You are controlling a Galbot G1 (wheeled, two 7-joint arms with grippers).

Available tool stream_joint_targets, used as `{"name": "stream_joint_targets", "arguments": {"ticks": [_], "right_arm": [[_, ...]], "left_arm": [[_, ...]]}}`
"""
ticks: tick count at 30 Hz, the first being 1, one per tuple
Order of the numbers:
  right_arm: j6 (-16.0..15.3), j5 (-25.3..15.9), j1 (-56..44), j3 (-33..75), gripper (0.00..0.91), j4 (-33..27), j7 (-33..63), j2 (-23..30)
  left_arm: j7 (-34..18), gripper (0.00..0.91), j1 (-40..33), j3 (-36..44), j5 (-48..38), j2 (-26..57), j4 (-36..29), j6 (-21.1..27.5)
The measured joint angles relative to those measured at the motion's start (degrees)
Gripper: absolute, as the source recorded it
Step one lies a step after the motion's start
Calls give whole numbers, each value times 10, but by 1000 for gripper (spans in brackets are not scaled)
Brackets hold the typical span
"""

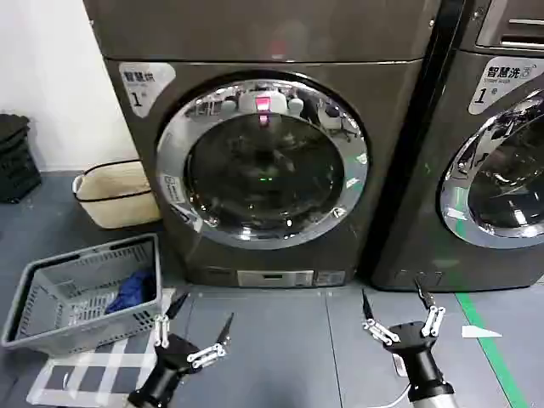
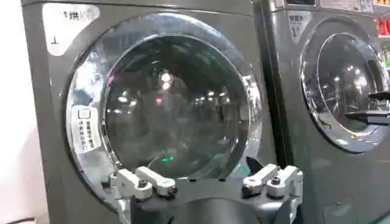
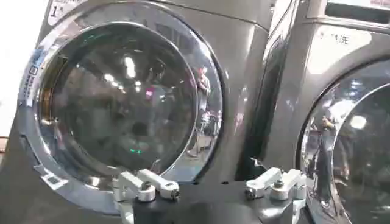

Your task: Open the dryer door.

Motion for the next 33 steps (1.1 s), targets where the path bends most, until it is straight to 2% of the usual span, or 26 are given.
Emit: {"name": "stream_joint_targets", "arguments": {"ticks": [5,12,15,24,33], "right_arm": [[-19,4,9,-7,907,-1,-5,-13],[-58,30,38,-22,907,-12,-13,-44],[-76,55,52,-30,907,-17,-14,-62],[-95,130,112,-68,907,-33,-14,-148],[-94,218,181,-116,907,-53,-22,-249]], "left_arm": [[0,907,0,0,0,0,-1,0],[0,907,1,-1,0,1,-2,-1],[0,907,2,-1,0,0,-4,-1],[2,907,7,-2,3,3,-11,-1],[4,907,11,-2,6,-1,-16,-1]]}}
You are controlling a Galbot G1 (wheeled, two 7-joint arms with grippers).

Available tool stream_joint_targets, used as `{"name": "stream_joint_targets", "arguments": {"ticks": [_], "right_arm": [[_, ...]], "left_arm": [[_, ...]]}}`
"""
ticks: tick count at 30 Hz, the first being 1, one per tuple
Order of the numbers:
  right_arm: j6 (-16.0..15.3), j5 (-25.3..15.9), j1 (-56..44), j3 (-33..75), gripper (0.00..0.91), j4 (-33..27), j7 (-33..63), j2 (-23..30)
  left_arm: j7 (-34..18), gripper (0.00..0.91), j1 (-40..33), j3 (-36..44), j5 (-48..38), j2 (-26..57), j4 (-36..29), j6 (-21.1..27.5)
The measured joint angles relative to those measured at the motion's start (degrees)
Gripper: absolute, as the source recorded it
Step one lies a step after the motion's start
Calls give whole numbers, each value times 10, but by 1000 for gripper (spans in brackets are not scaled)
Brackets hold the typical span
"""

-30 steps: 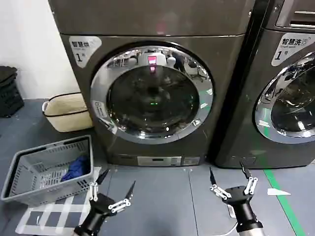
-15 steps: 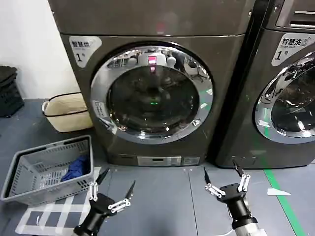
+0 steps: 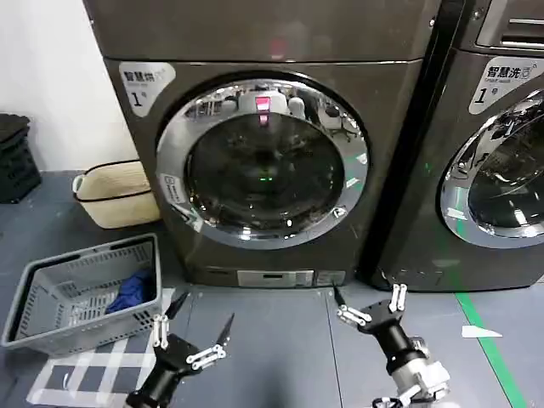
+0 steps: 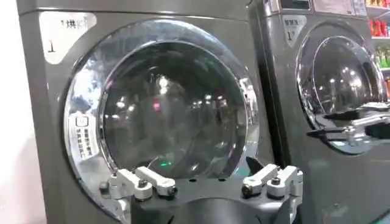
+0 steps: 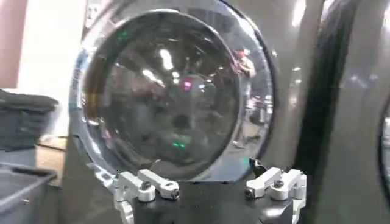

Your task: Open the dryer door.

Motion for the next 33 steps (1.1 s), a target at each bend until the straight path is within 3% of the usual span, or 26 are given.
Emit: {"name": "stream_joint_targets", "arguments": {"ticks": [11,22,33], "right_arm": [[2,55,131,-95,907,-50,6,-90],[0,104,278,-211,907,-95,14,-111],[-7,159,438,-340,907,-142,32,-96]], "left_arm": [[1,907,8,-3,2,-2,-7,-2],[1,907,12,-9,6,-9,-9,-3],[2,907,18,-9,12,-17,-15,-3]]}}
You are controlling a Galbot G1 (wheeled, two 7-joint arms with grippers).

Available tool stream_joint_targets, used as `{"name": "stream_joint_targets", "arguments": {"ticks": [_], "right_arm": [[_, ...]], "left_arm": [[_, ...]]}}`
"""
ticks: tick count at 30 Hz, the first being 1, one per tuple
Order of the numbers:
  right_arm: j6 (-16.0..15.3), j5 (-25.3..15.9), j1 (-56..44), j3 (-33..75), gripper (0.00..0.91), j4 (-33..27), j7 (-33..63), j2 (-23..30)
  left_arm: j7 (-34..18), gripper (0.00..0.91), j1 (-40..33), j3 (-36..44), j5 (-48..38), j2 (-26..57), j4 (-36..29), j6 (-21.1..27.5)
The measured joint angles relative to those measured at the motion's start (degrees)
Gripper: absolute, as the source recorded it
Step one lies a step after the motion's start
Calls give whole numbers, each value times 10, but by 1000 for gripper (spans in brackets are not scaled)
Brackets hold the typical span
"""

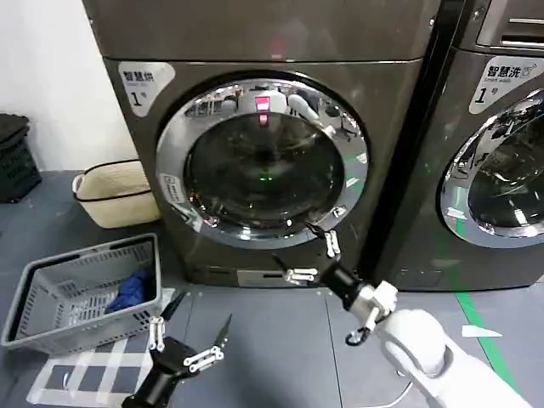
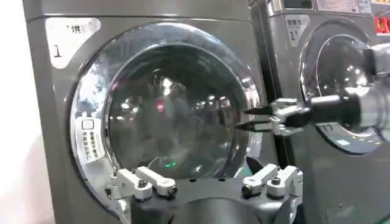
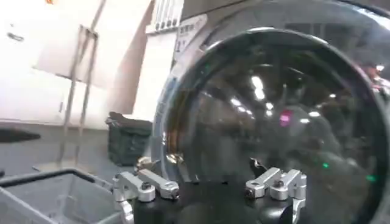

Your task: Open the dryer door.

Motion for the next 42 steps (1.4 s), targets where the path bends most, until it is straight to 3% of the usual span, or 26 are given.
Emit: {"name": "stream_joint_targets", "arguments": {"ticks": [16,42], "right_arm": [[-5,42,154,-126,907,-80,5,46],[-12,72,269,-214,907,-201,26,164]], "left_arm": [[0,907,6,-4,4,-6,-7,-2],[0,907,8,-7,6,-10,-11,-2]]}}
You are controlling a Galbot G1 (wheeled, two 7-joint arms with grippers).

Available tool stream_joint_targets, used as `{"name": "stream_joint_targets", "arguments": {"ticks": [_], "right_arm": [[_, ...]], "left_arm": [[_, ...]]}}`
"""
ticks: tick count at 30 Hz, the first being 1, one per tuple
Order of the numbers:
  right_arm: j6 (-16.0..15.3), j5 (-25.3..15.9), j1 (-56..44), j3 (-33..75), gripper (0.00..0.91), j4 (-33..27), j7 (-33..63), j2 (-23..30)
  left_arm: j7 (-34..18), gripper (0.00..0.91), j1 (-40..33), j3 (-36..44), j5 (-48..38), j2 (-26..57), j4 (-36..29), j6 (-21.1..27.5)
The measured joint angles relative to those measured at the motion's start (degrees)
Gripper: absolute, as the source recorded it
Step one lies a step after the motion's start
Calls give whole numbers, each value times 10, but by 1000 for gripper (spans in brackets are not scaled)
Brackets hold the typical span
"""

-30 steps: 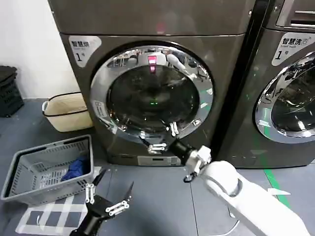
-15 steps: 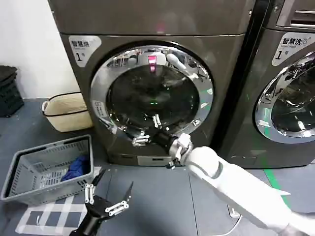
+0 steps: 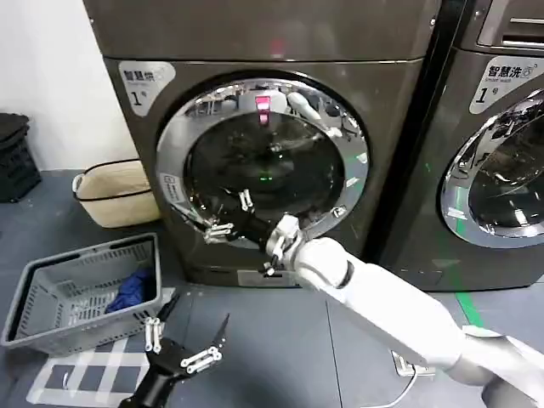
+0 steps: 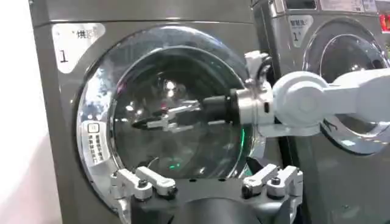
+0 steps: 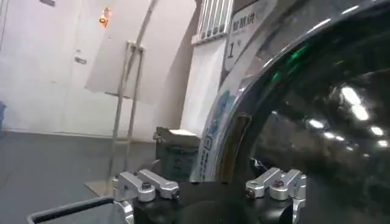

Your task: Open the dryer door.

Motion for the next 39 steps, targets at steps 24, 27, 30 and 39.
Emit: {"name": "stream_joint_targets", "arguments": {"ticks": [24,27,30,39], "right_arm": [[8,-2,41,-14,907,-106,-14,90],[11,-2,46,-15,907,-123,-21,98],[14,-3,50,-17,907,-138,-30,104],[19,-4,58,-20,907,-175,-57,120]], "left_arm": [[0,907,4,0,-2,1,-10,0],[0,907,5,0,-2,1,-10,0],[0,907,5,0,-3,1,-11,0],[1,907,7,0,-3,2,-12,0]]}}
